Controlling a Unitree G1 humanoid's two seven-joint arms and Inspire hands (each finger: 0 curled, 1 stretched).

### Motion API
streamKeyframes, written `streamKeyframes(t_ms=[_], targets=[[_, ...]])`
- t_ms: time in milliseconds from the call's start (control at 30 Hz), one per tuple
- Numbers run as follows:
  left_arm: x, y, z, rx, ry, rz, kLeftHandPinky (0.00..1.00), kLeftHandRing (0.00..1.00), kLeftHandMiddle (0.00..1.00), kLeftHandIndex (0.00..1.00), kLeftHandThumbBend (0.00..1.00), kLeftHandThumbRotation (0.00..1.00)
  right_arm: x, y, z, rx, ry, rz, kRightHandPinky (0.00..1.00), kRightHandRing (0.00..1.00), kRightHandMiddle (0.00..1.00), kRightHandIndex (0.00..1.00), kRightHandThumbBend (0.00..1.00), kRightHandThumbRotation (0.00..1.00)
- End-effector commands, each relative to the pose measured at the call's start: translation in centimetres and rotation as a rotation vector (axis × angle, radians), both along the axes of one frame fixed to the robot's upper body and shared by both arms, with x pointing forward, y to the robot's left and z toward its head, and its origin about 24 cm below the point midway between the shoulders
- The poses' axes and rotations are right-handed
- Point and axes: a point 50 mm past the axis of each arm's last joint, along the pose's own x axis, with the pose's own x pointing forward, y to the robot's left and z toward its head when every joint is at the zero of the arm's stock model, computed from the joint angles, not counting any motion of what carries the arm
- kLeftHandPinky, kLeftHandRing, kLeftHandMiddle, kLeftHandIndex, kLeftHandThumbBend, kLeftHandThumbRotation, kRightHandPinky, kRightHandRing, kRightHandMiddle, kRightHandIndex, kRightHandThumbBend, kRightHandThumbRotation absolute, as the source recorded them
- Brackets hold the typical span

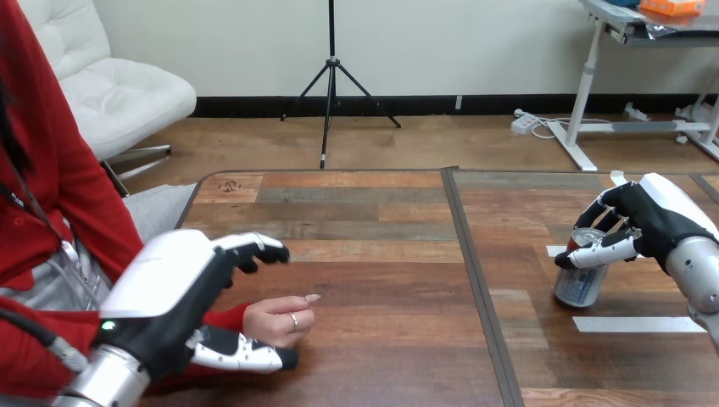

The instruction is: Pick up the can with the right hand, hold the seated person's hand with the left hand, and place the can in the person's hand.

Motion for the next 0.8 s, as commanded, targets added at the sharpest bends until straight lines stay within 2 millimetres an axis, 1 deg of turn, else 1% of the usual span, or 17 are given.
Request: streamKeyframes(t_ms=[0, 300, 767], targets=[[1.3, -0.2, 0.9, 0.044, -0.048, -0.01, 0.62, 0.72, 0.76, 0.73, 1.0, 0.26, 1.8, 0.8, 3.5, 0.008, -0.139, 0.042, 0.36, 0.39, 0.46, 0.49, 0.69, 0.0], [1.8, -0.2, 0.0, 0.092, -0.026, -0.008, 0.64, 0.73, 0.77, 0.75, 1.0, 0.25, 1.9, 0.8, 3.7, 0.012, -0.141, 0.042, 0.35, 0.39, 0.46, 0.49, 0.68, 0.0], [2.5, -0.1, -1.4, 0.175, -0.02, 0.027, 0.65, 0.74, 0.77, 0.75, 1.0, 0.25, 1.9, 0.9, 3.7, 0.015, -0.147, 0.042, 0.37, 0.4, 0.46, 0.49, 0.68, 0.0]])
